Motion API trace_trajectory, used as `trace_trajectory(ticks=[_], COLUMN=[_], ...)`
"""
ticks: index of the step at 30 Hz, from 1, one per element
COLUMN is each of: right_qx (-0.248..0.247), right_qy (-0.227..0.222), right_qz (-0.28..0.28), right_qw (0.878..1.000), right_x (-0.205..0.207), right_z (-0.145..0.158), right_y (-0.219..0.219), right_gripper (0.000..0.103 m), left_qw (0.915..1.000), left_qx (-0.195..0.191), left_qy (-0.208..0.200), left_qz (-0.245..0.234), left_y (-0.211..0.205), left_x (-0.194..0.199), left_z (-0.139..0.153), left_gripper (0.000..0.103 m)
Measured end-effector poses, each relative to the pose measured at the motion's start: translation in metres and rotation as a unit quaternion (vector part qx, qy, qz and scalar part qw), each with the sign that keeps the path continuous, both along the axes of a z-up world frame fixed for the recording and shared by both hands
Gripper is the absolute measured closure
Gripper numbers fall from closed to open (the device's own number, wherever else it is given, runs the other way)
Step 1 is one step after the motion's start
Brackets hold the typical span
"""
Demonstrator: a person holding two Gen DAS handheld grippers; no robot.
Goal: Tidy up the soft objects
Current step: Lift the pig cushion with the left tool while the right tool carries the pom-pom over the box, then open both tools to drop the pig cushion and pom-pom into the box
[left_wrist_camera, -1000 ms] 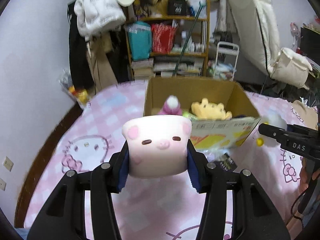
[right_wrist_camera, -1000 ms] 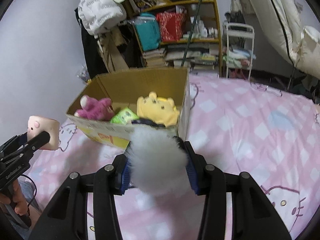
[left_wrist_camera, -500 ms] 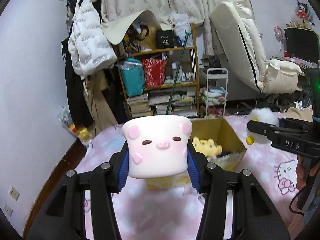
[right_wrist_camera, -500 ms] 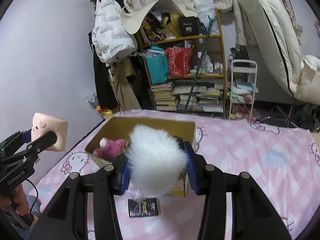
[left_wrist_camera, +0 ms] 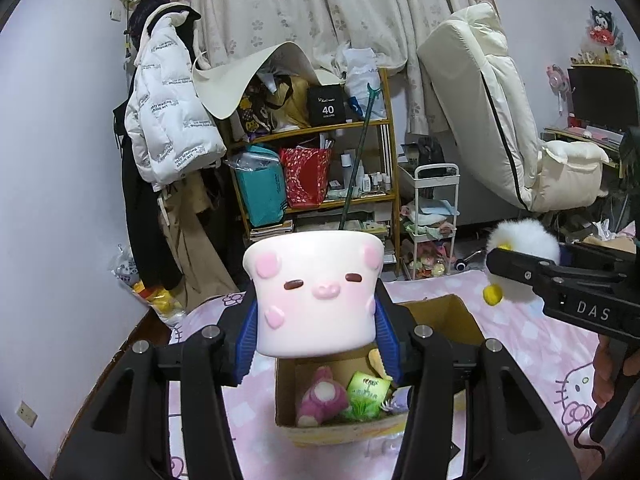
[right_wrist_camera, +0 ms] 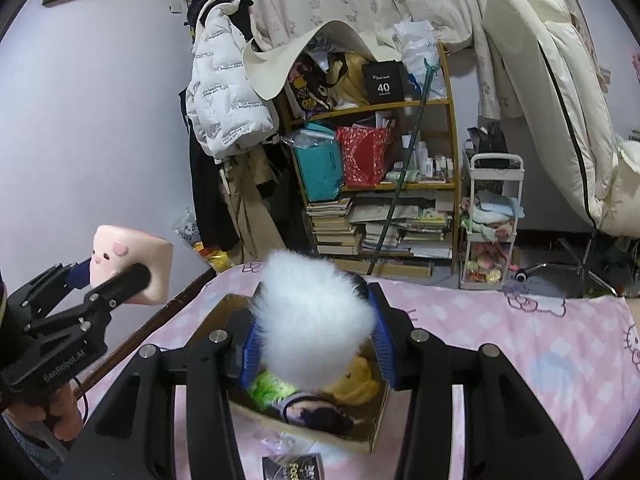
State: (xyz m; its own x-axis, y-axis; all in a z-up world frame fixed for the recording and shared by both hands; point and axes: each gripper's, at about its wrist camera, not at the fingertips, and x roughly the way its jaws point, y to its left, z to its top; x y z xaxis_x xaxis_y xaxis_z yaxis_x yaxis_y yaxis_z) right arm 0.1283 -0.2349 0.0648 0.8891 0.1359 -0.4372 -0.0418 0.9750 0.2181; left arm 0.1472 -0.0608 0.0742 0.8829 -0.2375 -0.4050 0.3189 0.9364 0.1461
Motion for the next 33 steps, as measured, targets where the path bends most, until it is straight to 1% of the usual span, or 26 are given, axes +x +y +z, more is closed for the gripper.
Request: trace_trajectory(ticks=[5, 9, 11, 15, 20, 24, 29, 33], right_qx=[0.003, 0.001, 0.000, -0.007, -0.009, -0.008, -0.006, -0.004], right_qy=[0.007, 0.021, 0.031, 0.050, 0.068, 0.077, 0.084, 0.090], right_qz=[0.002, 0.004, 0.004, 0.004, 0.004, 0.003, 0.005, 0.010], right_qw=[1.000, 1.000, 1.000, 0.999, 0.998, 0.997, 0.996, 0.996], right_x=[0.008, 0.016, 0.021, 0.031, 0.038, 0.041, 0.042, 0.042], right_z=[-0.013, -0.029, -0.038, -0.053, -0.069, -0.076, -0.080, -0.080], right_y=[0.001, 0.001, 0.001, 0.001, 0.001, -0.001, -0.001, 0.001], right_gripper=[0.054, 0.053, 0.053, 0.053, 0.053, 0.053, 0.052, 0.048], left_qw=[0.9998, 0.9983, 0.9977, 0.9968, 0.9947, 0.9934, 0.9932, 0.9931], left_qx=[-0.011, -0.029, -0.026, -0.009, -0.001, -0.001, 0.001, 0.002], left_qy=[0.019, 0.051, 0.062, 0.080, 0.103, 0.115, 0.116, 0.118], left_qz=[-0.001, 0.001, 0.002, 0.002, 0.006, 0.006, 0.003, -0.002], left_y=[0.000, 0.003, 0.002, -0.003, -0.005, -0.003, -0.004, -0.004], left_x=[0.012, 0.026, 0.031, 0.041, 0.049, 0.053, 0.054, 0.052], left_z=[-0.019, -0.044, -0.053, -0.072, -0.090, -0.097, -0.099, -0.100], left_gripper=[0.053, 0.053, 0.053, 0.052, 0.052, 0.050, 0.045, 0.042])
